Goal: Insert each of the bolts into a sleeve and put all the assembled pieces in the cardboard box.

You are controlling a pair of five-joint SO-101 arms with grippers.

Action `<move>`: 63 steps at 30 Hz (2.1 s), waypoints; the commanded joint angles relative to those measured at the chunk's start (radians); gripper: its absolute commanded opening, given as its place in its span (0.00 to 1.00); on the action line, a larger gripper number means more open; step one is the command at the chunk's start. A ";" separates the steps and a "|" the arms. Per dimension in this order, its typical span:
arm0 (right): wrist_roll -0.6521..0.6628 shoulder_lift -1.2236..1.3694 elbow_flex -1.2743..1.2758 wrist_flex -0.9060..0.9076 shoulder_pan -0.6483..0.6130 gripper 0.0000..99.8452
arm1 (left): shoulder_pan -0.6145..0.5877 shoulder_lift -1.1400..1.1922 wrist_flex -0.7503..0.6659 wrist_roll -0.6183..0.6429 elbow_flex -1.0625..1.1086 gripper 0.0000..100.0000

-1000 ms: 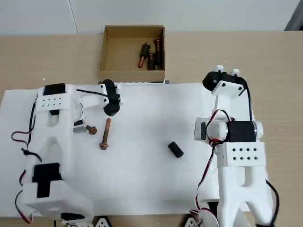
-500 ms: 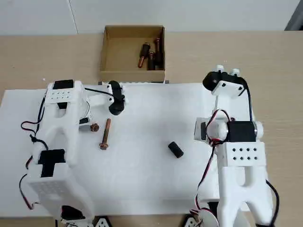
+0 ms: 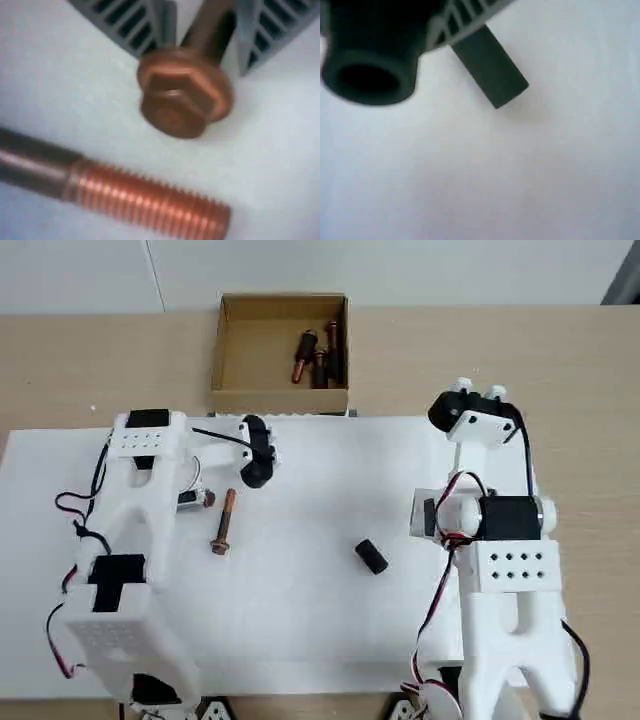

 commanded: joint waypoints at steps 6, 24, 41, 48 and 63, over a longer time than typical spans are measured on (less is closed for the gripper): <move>-0.008 -0.033 -0.011 -0.010 0.004 0.00 | 0.049 -0.015 0.009 -0.183 -0.024 0.01; -0.003 -0.326 -0.011 0.070 -0.108 0.00 | 0.198 -0.462 0.144 0.347 -0.050 0.01; 0.091 -0.567 0.124 0.093 -0.108 0.00 | 0.333 -0.891 0.031 1.126 0.104 0.01; 0.155 -0.806 0.391 -0.074 -0.110 0.00 | 0.333 -1.146 -0.285 1.361 0.489 0.01; 0.169 -1.015 0.723 -0.344 -0.348 0.00 | 0.364 -1.706 -0.652 1.907 1.017 0.01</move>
